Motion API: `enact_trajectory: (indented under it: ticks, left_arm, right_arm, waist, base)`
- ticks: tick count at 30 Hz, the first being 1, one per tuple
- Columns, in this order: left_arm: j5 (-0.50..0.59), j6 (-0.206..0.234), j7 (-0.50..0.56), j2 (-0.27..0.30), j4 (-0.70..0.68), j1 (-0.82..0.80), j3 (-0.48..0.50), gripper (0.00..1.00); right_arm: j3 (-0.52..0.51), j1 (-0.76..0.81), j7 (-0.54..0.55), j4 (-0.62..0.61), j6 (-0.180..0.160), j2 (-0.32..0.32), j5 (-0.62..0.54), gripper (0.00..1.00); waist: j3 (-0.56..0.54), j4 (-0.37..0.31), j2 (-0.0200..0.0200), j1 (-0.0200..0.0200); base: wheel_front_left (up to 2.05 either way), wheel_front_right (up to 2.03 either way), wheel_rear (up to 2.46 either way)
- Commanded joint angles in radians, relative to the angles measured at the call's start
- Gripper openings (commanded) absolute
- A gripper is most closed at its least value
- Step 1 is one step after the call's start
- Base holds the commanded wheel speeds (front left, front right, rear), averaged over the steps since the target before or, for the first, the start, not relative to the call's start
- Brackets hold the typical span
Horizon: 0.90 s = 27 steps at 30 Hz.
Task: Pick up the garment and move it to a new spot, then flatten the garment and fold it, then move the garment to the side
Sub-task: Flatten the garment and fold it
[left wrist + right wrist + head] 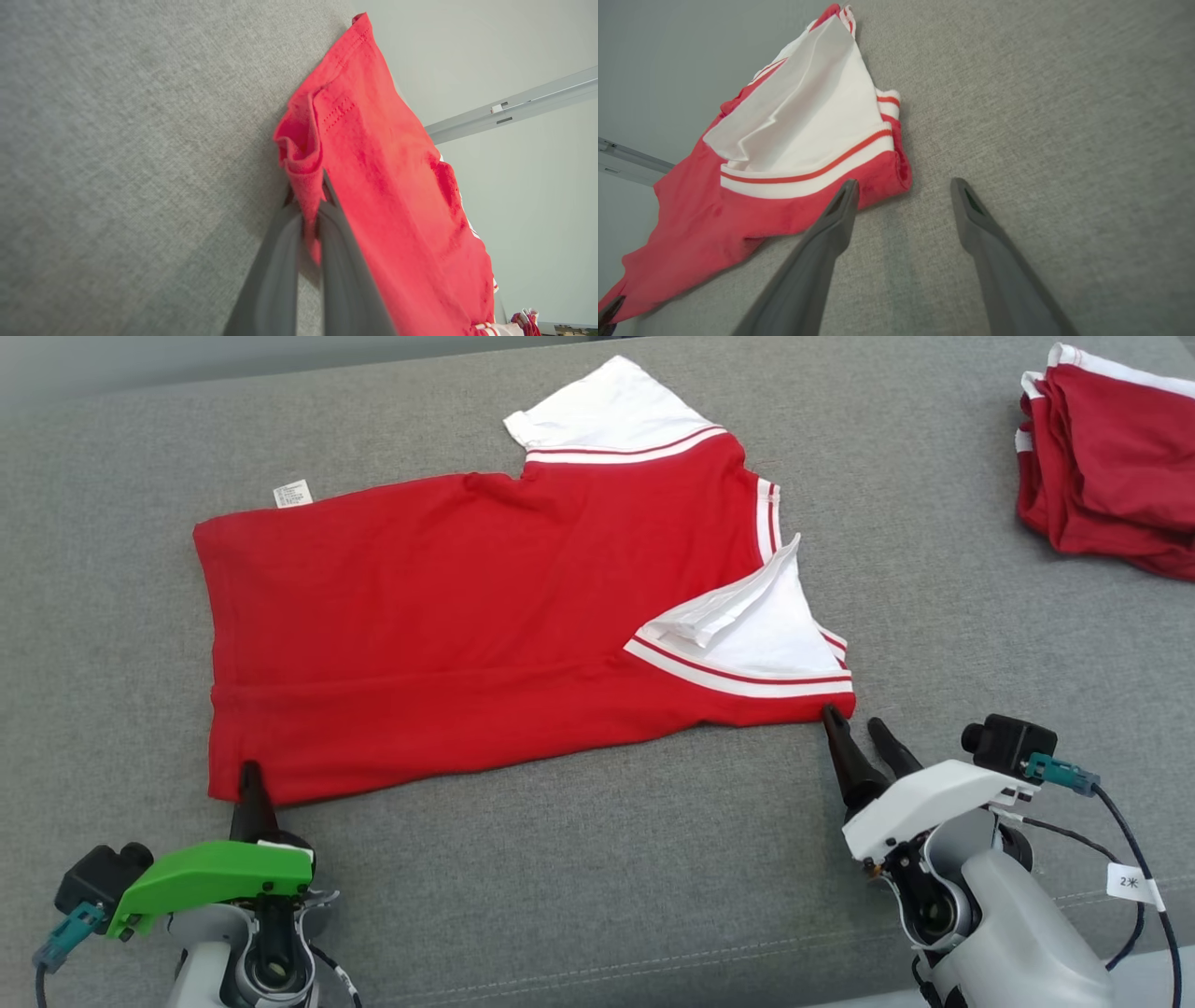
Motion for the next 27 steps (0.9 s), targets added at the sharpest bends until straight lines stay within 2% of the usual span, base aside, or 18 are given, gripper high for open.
enact_trajectory:
  ticks: [1,6,7,8,9,10,16,20,27]
  left_arm:
    - [0.005,-0.004,-0.005,-0.002,-0.005,-0.009,0.0,0.0]
    - [0.007,-0.005,-0.006,-0.007,-0.003,-0.002,-0.008,0.0]
    - [0.007,-0.004,-0.006,-0.008,-0.001,-0.003,-0.01,0.0]
    - [0.008,-0.003,-0.004,-0.01,0.002,-0.005,-0.012,0.0]
    - [0.008,-0.003,-0.003,-0.01,0.004,-0.007,-0.014,0.0]
    - [0.01,-0.004,-0.002,-0.011,0.005,-0.009,-0.015,0.0]
    - [0.02,-0.028,-0.008,-0.012,-0.011,-0.003,-0.021,0.0]
    - [0.039,-0.04,-0.014,-0.014,-0.044,0.037,-0.026,0.0]
    - [0.074,-0.035,-0.018,-0.029,-0.128,0.14,-0.053,0.0]
  right_arm:
    - [-0.003,-0.017,0.0,0.01,0.0,0.0,0.014,1.0]
    - [0.002,-0.065,0.041,0.069,0.0,0.021,0.135,1.0]
    - [0.004,-0.078,0.047,0.081,0.0,0.022,0.162,0.78]
    - [0.012,-0.099,0.053,0.107,0.0,0.024,0.203,0.31]
    - [0.019,-0.11,0.048,0.119,0.0,0.025,0.216,0.2]
    - [0.028,-0.12,0.042,0.128,0.0,0.025,0.225,0.0]
    - [0.065,-0.156,0.004,0.113,0.0,0.002,0.266,0.0]
    - [0.083,-0.136,-0.013,0.046,0.0,-0.06,0.281,0.0]
    - [0.069,-0.039,-0.015,-0.05,-0.001,-0.162,0.248,0.0]
  waist:
    - [0.003,0.009,0.0,0.0]
    - [0.005,0.023,0.0,0.0]
    - [0.006,0.025,0.0,0.0]
    - [0.006,0.028,0.0,0.0]
    - [0.006,0.03,0.0,0.0]
    - [0.006,0.032,0.0,0.0]
    - [0.002,0.034,0.0,0.0]
    - [-0.009,0.027,0.0,0.0]
    - [-0.024,0.023,0.0,0.0]
  base:
    - [0.0,0.0,0.0]
    - [0.0,0.0,0.0]
    - [0.0,0.0,0.0]
    - [0.0,0.0,0.0]
    - [0.0,0.0,0.0]
    - [0.0,0.0,0.0]
    - [0.0,0.0,0.0]
    - [0.0,0.0,0.0]
    - [0.0,0.0,0.0]
